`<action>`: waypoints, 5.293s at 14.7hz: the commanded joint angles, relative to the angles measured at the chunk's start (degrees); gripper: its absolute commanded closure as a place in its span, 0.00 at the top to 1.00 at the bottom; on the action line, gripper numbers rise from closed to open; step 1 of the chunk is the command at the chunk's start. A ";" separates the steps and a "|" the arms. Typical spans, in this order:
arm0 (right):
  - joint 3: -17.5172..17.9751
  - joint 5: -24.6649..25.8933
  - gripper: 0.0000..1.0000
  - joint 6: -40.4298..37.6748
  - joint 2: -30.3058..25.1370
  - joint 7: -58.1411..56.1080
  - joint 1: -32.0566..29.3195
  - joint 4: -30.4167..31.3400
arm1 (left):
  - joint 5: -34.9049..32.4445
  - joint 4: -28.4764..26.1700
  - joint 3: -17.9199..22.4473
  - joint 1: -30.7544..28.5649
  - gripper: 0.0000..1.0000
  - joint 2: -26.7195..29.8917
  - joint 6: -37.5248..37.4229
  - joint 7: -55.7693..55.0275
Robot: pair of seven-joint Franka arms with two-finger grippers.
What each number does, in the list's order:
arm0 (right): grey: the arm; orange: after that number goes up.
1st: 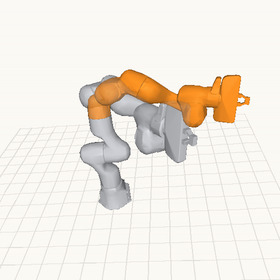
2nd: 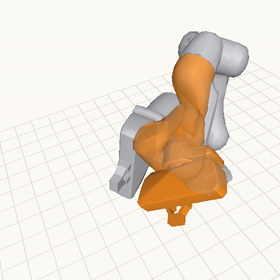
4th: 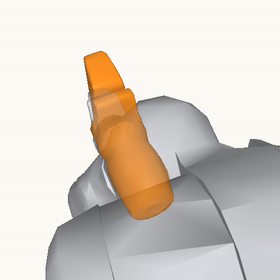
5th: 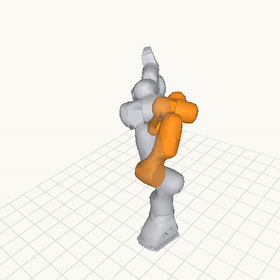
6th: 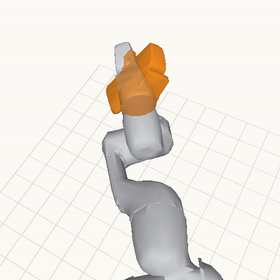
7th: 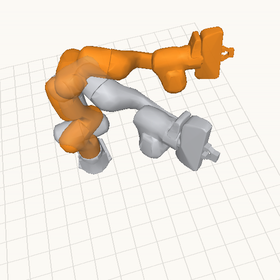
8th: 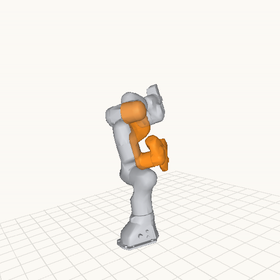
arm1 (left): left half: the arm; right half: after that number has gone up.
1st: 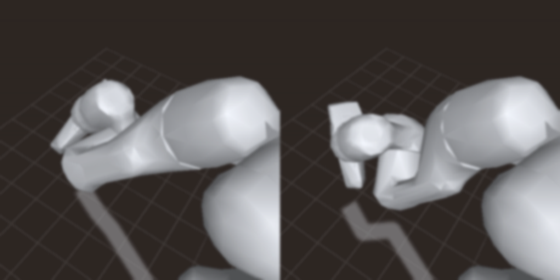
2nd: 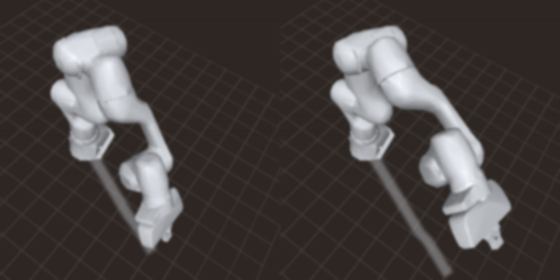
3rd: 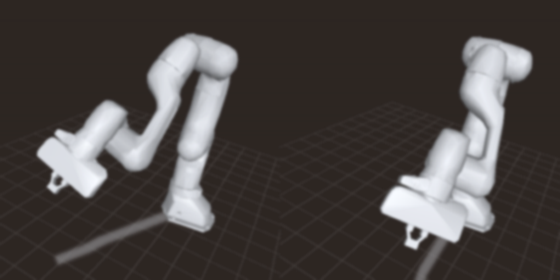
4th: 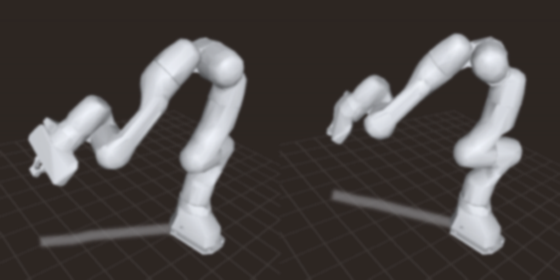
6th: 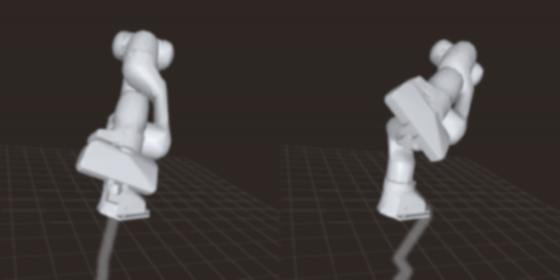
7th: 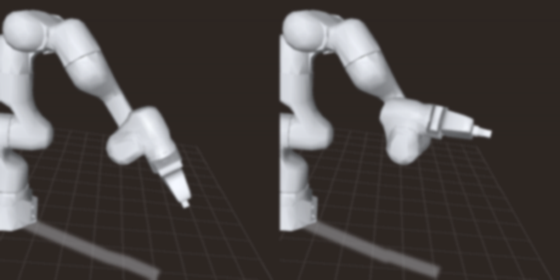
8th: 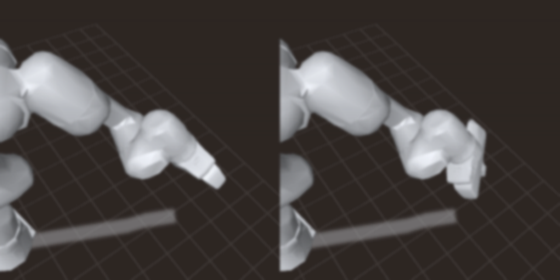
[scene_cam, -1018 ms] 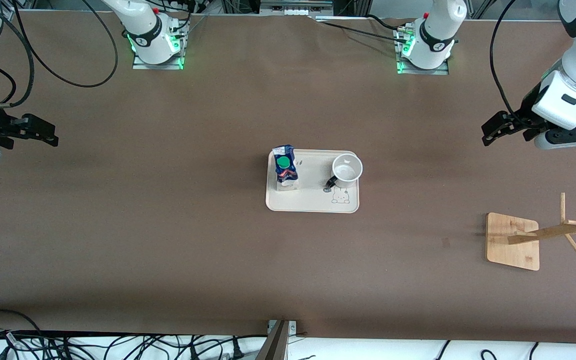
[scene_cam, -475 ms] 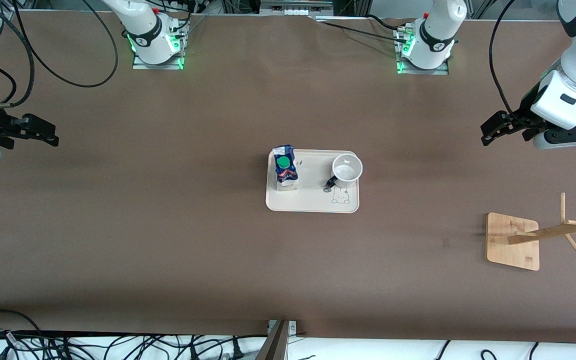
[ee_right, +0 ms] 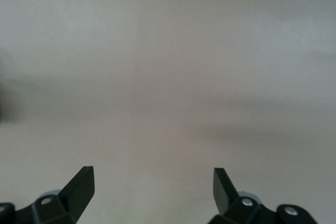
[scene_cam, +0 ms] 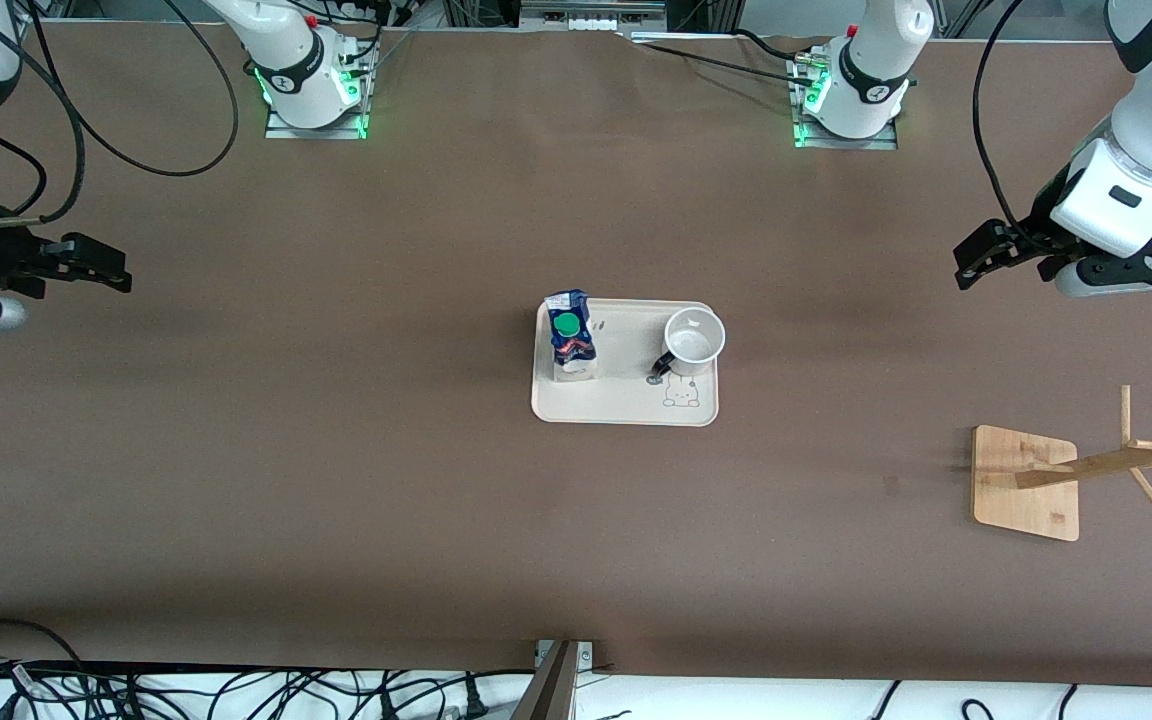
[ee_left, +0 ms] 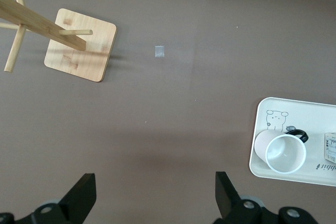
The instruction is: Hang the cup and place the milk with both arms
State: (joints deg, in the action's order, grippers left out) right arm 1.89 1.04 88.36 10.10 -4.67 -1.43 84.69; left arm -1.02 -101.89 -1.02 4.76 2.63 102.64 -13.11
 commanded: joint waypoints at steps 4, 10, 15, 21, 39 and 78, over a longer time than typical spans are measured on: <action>-0.04 -0.16 1.00 -3.46 -0.16 -4.27 -0.59 0.39 | -0.83 1.52 -0.21 -0.02 1.00 -0.35 -1.57 0.01; 0.31 -7.00 1.00 1.71 4.48 -2.89 1.34 0.31 | -0.83 1.52 -0.21 -0.02 1.00 -0.35 -1.57 0.01; 0.31 -7.72 1.00 8.13 8.35 5.35 7.22 0.31 | -0.83 1.52 -0.21 -0.02 1.00 -0.35 -1.57 0.10; 0.31 -9.39 1.00 12.52 10.02 22.39 16.79 0.74 | -0.83 1.52 -0.21 -0.02 1.00 -0.35 -1.57 0.10; 0.31 -9.48 1.00 32.65 17.41 58.54 34.91 0.57 | -1.00 2.22 -0.91 -0.02 1.00 -0.44 -1.57 0.10; 0.14 -2.97 1.00 40.13 24.36 43.88 42.04 0.74 | -0.65 3.10 -1.70 -1.34 1.00 -1.49 -1.13 0.80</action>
State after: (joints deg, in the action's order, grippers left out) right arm 2.51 -2.49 128.46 34.64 42.05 39.96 85.34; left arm -1.02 -100.48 -1.95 3.79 1.92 102.40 -13.08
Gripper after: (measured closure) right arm 0.000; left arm 0.000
